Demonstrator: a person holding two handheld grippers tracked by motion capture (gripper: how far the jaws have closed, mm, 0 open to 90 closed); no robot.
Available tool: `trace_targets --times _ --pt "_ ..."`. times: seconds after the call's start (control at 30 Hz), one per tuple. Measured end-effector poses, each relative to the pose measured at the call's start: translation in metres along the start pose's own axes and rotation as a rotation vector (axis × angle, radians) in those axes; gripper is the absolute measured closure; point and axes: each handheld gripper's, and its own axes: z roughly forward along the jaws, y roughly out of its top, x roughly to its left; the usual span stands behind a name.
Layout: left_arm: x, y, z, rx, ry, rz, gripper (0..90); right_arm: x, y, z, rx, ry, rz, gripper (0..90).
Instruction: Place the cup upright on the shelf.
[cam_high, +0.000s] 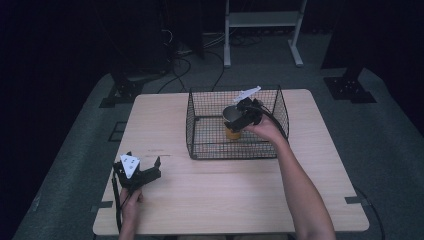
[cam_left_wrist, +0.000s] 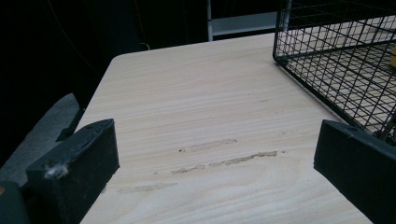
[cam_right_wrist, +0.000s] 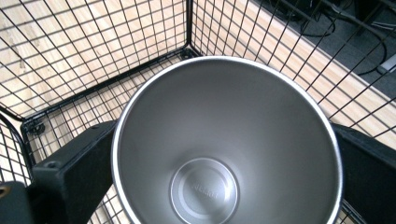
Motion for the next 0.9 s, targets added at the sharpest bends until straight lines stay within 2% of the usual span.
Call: trace_targets --times 0.57,0.9 --pt "0.000 0.000 0.000 0.002 0.004 0.002 0.0 0.000 0.008 -0.013 -0.086 0.003 0.015 0.8" --pt "-0.001 0.000 0.000 0.005 0.003 0.010 0.0 0.006 0.012 -0.032 -0.156 0.036 0.024 0.8"
